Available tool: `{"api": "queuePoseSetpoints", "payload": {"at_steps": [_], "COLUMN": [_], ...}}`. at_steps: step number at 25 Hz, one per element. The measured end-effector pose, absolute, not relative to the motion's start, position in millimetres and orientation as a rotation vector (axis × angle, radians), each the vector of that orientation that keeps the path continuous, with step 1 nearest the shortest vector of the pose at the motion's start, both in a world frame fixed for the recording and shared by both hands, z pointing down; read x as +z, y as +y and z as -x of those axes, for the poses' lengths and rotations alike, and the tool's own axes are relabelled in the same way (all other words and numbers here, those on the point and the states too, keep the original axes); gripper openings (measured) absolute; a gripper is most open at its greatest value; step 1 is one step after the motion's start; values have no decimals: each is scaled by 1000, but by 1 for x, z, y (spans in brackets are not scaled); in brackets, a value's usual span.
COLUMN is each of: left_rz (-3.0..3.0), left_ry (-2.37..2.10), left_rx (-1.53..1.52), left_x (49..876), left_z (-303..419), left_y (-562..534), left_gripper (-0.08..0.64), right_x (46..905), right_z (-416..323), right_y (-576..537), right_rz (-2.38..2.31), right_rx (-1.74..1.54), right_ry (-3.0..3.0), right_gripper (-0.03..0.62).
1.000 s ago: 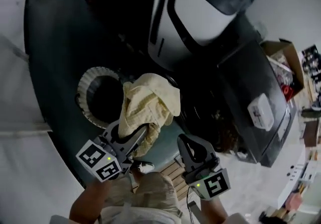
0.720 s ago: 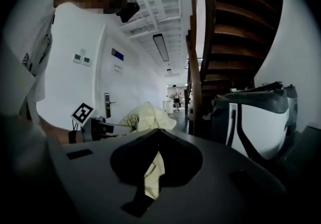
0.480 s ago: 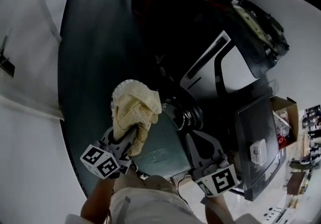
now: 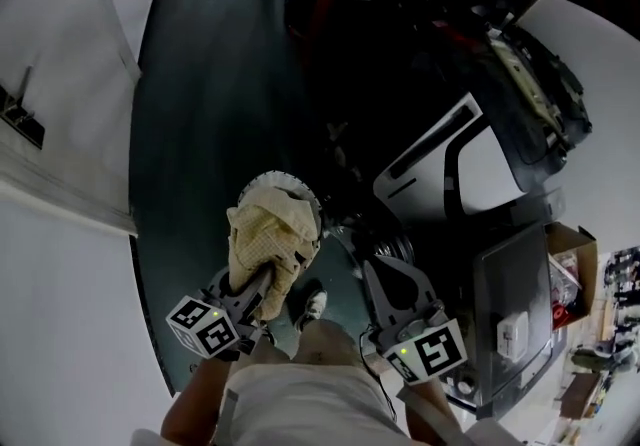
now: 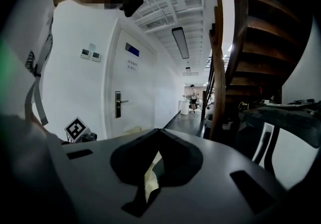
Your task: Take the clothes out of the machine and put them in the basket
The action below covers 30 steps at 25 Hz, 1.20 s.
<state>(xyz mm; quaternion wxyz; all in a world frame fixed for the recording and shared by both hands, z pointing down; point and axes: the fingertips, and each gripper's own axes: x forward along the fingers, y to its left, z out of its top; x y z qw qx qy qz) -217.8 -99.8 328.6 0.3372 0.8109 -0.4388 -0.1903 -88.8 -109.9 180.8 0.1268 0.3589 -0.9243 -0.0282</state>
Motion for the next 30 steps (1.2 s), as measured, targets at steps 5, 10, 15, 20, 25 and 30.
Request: {"api": "queuePoseSetpoints", "payload": {"at_steps": [5,10,15,20,25,30], "left_rz": [-2054,-1979,-1905,-1801,-1750,-1692], "left_ry": [-1252,-1361,-1430,-1470,-1480,-1460], "left_rx": [-550,-587,-556,-532,-414,-258], "left_x": [332,327,356,416,508,623], "left_z": [218,211,209,210,206,190], "left_y": [-125,-146,-168,-188,-223,-250], "left_gripper": [163,164,164,166,166,167], "right_x": [188,206,238,281,334,403], "right_z": [97,102,110,105,103,104], "right_y": [-146,-177,-195,-212,-234,-246], "right_rz": [-866,-702,-565,-506,-483,-468], "right_rx": [-90,-13,46,130,204,304], "right_ry": [-2752,-2789,-2787,-2743,-2704,-2653], "right_gripper": [15,15,15,15,15,14]}}
